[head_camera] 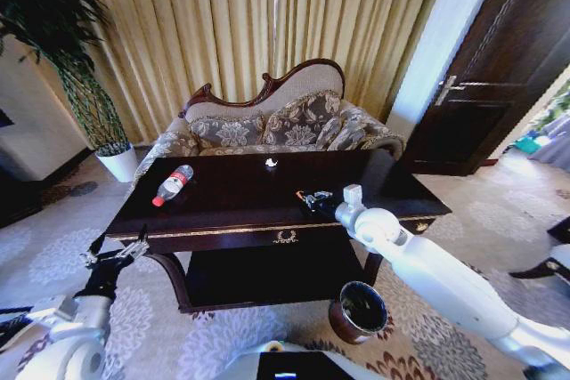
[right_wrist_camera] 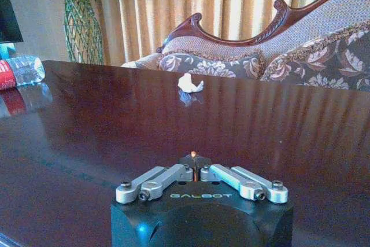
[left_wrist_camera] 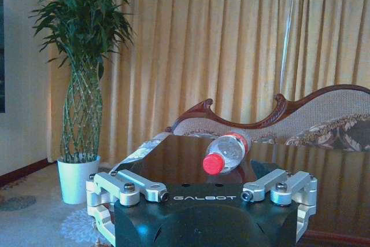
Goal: Move to the front of the table and place the trash on the table into the trash bin.
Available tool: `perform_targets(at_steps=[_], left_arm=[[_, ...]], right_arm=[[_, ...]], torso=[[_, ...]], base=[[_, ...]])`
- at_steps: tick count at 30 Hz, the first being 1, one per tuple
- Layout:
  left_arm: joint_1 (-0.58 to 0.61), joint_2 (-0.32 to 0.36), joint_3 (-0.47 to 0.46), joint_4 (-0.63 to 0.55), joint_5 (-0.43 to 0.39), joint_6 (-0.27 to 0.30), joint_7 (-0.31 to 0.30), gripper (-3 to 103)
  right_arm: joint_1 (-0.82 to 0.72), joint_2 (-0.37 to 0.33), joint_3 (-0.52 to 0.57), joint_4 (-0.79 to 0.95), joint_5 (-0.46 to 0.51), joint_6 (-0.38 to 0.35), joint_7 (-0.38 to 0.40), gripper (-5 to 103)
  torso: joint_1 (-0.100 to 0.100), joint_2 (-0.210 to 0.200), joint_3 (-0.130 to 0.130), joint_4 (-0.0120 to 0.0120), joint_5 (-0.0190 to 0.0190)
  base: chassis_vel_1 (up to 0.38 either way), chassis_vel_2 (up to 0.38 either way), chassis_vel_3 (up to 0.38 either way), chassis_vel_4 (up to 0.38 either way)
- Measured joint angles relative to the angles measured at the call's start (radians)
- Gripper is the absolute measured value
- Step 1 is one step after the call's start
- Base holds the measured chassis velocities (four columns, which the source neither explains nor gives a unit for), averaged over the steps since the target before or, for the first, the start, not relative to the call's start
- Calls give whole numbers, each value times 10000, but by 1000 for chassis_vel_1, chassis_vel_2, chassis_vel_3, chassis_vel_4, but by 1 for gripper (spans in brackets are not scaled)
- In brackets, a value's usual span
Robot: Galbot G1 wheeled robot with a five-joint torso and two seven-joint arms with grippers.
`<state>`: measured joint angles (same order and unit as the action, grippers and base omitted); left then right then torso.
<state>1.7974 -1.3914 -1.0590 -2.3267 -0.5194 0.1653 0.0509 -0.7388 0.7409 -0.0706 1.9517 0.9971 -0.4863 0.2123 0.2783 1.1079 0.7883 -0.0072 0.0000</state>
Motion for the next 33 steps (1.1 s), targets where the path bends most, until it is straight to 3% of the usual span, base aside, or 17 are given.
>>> perform_targets(at_steps=[4,33], left_arm=[[-12,13,7,10,-2,0,1,100],[-34,9,20,149,-15,-13,53,100]], right_arm=[[-10,9,0,-6,2,12,-3,0],[-124,39,-76,-24,2,165,-14,0]], torso=[[0,0,0,0,0],[0,0,-1,0,-1]], base=[[0,0,0,0],[0,0,0,0]])
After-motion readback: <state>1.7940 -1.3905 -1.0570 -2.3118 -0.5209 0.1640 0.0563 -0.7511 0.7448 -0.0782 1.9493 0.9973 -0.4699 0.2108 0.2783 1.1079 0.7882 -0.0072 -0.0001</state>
